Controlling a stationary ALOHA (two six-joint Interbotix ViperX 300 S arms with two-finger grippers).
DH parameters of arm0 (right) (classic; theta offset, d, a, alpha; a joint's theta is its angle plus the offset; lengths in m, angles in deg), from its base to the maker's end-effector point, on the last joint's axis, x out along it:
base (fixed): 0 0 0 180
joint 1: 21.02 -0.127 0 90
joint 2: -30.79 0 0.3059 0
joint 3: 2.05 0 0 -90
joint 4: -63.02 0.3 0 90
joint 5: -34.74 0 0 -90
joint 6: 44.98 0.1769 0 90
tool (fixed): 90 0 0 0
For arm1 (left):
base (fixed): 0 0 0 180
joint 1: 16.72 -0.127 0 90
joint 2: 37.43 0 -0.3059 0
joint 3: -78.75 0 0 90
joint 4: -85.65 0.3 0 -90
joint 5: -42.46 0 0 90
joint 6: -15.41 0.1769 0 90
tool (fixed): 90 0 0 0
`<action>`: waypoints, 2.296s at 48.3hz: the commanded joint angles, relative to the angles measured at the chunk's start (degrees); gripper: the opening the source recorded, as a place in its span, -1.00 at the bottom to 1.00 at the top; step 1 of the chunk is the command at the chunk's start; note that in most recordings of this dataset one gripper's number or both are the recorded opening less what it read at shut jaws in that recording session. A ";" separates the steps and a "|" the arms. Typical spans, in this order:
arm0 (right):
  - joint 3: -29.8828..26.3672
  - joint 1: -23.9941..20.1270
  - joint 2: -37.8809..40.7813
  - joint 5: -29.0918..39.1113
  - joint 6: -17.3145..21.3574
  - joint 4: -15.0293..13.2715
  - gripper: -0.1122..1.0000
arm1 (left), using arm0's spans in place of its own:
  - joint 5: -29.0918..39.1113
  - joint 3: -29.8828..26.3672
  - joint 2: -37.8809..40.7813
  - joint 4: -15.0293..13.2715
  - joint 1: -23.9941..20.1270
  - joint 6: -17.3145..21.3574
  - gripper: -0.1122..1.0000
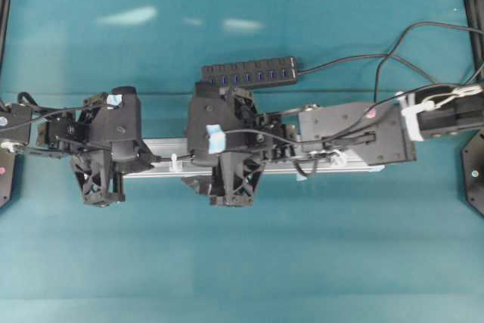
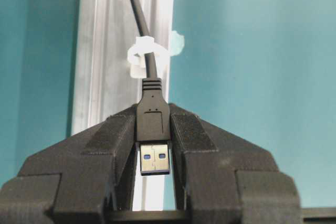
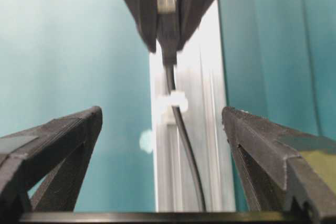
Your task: Pass the USB cable through three rings with both arms.
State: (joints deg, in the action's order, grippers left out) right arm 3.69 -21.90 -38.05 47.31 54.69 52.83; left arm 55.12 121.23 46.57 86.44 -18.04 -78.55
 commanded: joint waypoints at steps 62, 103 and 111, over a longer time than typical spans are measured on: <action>31.90 0.26 -34.01 -10.20 1.93 -0.09 0.55 | -0.44 -3.25 -5.01 0.09 0.53 1.41 -0.46; 30.32 0.35 -29.27 -10.37 1.93 -0.09 0.55 | 0.09 -2.37 -6.42 0.00 0.53 1.32 -0.46; 30.32 0.53 -29.27 -10.28 1.93 -0.09 0.55 | 0.09 -2.29 -6.42 0.00 0.53 1.32 -0.46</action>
State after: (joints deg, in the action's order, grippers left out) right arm 35.07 -21.55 -66.96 37.38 56.18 52.65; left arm 55.56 119.82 41.21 86.44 -17.77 -77.23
